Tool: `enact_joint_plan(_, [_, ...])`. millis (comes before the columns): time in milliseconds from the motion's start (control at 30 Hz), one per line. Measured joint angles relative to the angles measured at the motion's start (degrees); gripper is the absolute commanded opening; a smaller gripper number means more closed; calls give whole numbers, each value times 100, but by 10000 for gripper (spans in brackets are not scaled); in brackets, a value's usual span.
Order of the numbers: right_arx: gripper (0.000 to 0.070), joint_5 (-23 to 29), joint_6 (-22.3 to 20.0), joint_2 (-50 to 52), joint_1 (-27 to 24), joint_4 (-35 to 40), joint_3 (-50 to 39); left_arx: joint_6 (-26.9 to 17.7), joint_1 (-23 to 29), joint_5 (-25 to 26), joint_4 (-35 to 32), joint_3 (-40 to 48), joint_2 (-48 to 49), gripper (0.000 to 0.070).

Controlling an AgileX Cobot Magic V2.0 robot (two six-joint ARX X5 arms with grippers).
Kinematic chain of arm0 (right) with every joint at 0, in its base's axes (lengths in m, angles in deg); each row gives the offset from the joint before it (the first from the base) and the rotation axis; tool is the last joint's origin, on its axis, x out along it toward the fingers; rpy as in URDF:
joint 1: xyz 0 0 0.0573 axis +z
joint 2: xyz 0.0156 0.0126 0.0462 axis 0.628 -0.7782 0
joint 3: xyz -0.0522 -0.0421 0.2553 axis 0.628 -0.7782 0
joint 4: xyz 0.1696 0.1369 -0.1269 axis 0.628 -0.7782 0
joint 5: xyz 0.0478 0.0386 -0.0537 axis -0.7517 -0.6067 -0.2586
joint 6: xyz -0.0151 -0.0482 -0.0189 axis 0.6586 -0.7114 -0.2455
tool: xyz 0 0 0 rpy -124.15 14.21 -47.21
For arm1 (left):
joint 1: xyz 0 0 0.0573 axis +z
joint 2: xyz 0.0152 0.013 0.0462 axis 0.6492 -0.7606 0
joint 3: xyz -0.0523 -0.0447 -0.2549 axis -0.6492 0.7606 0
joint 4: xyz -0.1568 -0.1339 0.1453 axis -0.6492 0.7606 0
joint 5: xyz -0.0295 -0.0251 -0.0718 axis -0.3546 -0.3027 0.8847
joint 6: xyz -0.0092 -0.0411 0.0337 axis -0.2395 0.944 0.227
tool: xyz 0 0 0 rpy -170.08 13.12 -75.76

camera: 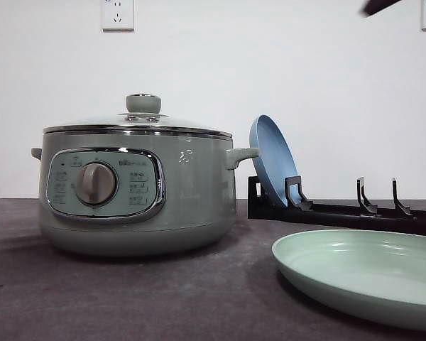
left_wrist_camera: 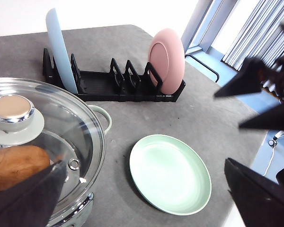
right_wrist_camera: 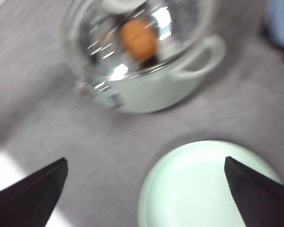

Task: Transfer potato from steamer to green plate

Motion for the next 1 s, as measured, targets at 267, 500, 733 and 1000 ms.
enact_joint_plan(267, [695, -381, -509, 961, -1430, -62, -218, 0, 0, 0, 0, 0, 0, 700])
enact_joint_plan(500, [577, -532, -529, 1710, -1640, -93, -906, 0, 0, 0, 0, 0, 0, 700])
enact_joint_plan(733, [577, -574, -260, 2226, -1640, -69, -1130, -2, 0, 0, -5, 0, 0, 700])
enact_joint_plan(1000, [577, -1045, 37, 2288, -1640, -18, -1130, -331, -5, -420, 887, -727, -454, 700])
